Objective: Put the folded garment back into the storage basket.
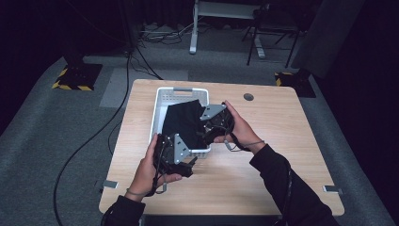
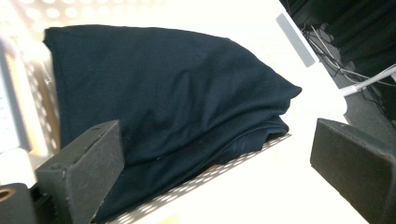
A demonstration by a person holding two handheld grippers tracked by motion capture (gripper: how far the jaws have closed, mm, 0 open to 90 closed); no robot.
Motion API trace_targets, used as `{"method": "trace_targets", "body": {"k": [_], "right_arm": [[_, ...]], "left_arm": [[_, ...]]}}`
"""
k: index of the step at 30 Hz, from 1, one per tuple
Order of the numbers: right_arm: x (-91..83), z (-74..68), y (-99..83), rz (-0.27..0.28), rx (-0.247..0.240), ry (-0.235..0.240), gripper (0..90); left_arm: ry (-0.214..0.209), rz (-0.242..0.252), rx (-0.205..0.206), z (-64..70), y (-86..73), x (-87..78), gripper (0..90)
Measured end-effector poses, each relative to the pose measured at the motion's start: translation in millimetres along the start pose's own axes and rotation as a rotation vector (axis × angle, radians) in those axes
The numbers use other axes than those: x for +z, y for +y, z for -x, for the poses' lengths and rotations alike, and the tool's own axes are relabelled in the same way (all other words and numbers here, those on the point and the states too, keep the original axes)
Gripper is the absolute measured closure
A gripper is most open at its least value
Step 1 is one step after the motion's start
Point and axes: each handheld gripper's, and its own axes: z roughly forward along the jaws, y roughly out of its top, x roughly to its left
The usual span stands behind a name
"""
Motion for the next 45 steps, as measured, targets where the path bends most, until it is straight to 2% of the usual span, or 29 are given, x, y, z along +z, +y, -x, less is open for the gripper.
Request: {"method": "trace_targets", "body": {"k": [4,12,23,29,35,38,45], "right_arm": [[-10.4,-3.7,-4.2,0.023,-0.016,-0.012,3.0],[-31.1,-8.4,-17.0,0.049,-0.030,-0.024,3.0],[-57.8,-18.6,-38.3,0.072,-0.055,-0.030,2.8],[-66.3,-24.0,-51.7,0.073,-0.061,-0.038,2.4],[-72.4,-28.6,-64.2,0.068,-0.064,-0.049,2.2],[-75.8,-30.4,-70.7,0.065,-0.062,-0.049,2.2],[-83.3,-35.5,-87.5,0.061,-0.046,-0.056,2.0]], "left_arm": [[-0.016,0.002,0.011,6.7,-0.9,-2.2,2.1],[-0.017,0.011,0.035,18.6,-0.4,-0.2,2.4],[-0.046,0.028,0.034,30.1,-2.0,3.6,2.1],[-0.066,0.014,0.057,37.1,-4.5,7.4,2.1],[-0.082,0.001,0.057,42.2,-7.7,11.0,2.2],[-0.102,-0.004,0.058,45.8,-8.7,13.6,2.2],[-0.143,-0.028,0.091,53.3,-12.0,19.6,2.2]]}}
